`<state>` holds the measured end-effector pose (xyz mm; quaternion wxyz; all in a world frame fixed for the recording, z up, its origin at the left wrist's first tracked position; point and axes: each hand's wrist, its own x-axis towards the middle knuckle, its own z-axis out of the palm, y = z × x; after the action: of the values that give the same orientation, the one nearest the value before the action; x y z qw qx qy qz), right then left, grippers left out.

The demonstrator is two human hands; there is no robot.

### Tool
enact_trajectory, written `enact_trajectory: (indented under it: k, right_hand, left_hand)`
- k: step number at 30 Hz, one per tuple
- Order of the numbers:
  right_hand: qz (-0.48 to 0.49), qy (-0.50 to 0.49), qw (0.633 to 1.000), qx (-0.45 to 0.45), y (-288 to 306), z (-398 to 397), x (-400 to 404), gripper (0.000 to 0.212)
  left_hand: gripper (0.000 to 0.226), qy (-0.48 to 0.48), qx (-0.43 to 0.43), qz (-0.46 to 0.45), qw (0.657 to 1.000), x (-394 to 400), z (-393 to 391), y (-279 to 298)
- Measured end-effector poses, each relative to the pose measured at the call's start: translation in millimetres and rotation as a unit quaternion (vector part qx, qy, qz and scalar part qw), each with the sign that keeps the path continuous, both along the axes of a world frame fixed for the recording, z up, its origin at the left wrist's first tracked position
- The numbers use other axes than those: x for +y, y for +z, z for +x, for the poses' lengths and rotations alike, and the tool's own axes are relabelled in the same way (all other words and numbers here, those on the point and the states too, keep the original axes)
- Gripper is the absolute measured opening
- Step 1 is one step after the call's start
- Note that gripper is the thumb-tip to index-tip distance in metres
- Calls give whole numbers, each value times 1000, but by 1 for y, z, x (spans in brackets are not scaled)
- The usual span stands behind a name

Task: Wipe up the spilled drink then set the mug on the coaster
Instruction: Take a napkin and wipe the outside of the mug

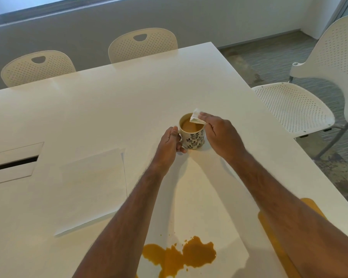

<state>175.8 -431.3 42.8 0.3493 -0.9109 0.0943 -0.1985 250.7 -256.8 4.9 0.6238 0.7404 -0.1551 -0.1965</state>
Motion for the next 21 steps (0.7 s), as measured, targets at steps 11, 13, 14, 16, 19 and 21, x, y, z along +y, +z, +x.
enact_trajectory:
  k: [11, 13, 14, 16, 19, 21]
  right_hand:
    - [-29, 65, 997, 34, 10, 2, -3, 43]
    - [-25, 50, 998, 30, 4, -7, -1, 43]
    - [-26, 43, 998, 29, 2, -11, 1, 43]
    - [-37, 37, 998, 31, -2, -20, 5, 44]
    - [-63, 41, 996, 42, -3, -30, 11, 45]
    - [-77, 42, 995, 50, 0, -30, 11, 45]
  left_hand:
    - [35, 13, -9, -9, 1000, -4, -2, 2]
    - [35, 17, -9, -8, 1000, -5, -2, 1]
    - [36, 20, -8, -8, 1000, -5, -2, 0]
    - [35, 25, -7, -15, 1000, -6, -2, -1]
    - [34, 26, -7, -25, 999, -4, -1, -2]
    - [35, 20, -14, -18, 1000, -4, 0, -1]
